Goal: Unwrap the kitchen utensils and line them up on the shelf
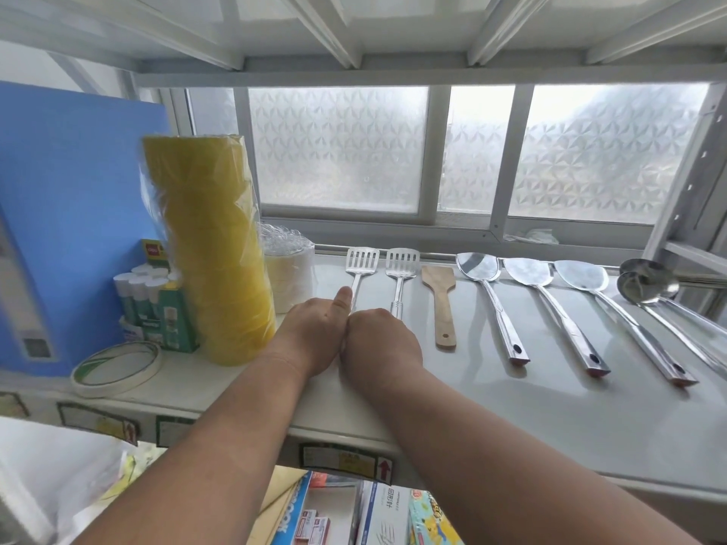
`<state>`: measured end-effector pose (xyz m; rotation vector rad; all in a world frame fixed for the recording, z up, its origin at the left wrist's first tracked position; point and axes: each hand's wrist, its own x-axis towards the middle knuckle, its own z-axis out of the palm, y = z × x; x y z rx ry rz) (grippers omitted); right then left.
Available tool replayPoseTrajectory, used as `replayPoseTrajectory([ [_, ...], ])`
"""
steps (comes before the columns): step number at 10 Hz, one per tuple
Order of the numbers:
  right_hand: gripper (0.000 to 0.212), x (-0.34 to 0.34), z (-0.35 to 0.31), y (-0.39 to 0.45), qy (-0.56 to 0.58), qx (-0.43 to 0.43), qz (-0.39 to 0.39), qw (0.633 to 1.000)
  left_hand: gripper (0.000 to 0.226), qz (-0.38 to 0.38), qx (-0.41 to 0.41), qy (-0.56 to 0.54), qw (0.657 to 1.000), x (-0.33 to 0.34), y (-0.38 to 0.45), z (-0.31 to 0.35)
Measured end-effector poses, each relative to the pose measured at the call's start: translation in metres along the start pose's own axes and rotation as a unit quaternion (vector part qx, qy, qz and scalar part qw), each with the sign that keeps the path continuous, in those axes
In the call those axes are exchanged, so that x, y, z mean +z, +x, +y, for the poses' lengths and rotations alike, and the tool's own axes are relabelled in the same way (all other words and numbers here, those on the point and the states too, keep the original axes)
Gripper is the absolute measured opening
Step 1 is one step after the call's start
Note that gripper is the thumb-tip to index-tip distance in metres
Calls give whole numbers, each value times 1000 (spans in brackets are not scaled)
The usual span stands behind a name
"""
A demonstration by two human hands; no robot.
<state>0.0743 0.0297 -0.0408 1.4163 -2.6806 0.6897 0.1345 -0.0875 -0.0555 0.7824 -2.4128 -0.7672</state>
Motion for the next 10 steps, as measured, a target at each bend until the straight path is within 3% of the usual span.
replayPoseTrajectory([
  [3,31,-7,9,-22,99,-34,30,994,62,46,33,-11,998,-6,-22,7],
  [4,47,-28,30,-48,141,-67,16,988,41,52,79,-4,996,-11,-40,14],
  [5,49,-55,64,-81,148,-98,42,983,35,57,136,18,989,-12,-61,25],
  [7,50,-112,133,-104,71,-125,202,969,61,89,244,133,957,3,-90,81],
  [10,71,-137,197,-79,-78,-156,217,960,97,98,263,215,935,35,-41,138],
])
